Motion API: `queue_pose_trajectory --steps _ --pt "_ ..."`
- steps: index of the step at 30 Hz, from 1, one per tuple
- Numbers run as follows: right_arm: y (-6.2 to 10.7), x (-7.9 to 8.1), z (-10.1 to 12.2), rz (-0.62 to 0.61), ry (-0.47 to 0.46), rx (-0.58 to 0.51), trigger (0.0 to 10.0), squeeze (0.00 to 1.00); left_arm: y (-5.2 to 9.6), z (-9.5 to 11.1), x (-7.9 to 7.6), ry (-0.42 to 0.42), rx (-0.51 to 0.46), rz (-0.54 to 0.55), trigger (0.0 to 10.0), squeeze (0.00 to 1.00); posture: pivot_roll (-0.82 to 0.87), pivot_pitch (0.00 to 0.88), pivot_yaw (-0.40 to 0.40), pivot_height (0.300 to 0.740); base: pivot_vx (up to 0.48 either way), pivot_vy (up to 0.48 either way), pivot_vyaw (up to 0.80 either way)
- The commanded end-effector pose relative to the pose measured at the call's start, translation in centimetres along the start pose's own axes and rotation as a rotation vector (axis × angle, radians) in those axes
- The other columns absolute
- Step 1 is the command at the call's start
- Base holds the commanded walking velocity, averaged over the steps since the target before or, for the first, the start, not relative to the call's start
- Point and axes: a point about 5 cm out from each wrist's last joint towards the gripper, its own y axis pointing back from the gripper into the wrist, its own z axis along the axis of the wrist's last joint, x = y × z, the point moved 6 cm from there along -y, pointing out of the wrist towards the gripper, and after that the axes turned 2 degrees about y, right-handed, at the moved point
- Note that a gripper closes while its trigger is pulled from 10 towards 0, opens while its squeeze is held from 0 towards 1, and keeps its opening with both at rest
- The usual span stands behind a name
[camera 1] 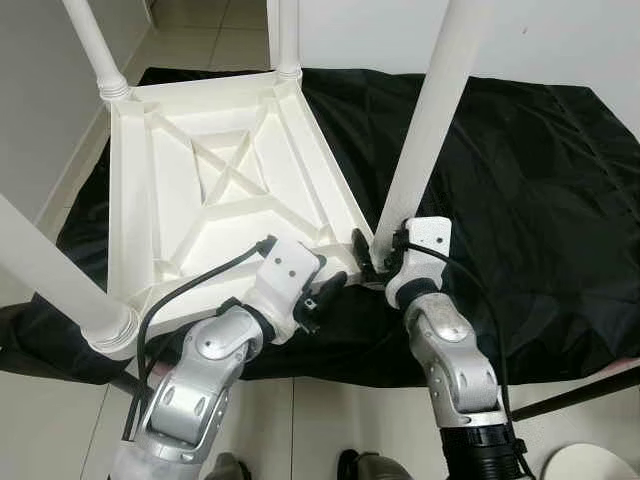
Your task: Building children table
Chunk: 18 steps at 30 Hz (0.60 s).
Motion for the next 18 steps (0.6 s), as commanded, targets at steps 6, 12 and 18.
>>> queue_pose_trajectory --steps 6,12,18 --pt "-0.1 0.5 -0.3 0.27 0.11 0.022 10.0 0.0 0.2 -0.1 0.8 -0.002 0.004 0.059 10.0 0.0 -0.05 0.151 -0.005 0.74 0.0 0.0 0.0" --pt "0.1 0.9 -0.4 0.464 0.212 0.014 10.0 0.0 0.1 -0.1 0.8 -0.006 0.005 0.057 10.0 0.0 -0.05 0.153 0.005 0.74 0.0 0.0 0.0" --pt "-0.6 0.7 -1.5 0.575 0.28 0.05 10.0 0.0 0.0 0.0 0.7 -0.01 0.005 0.05 10.0 0.0 -0.05 0.154 0.014 0.74 0.0 0.0 0.0"
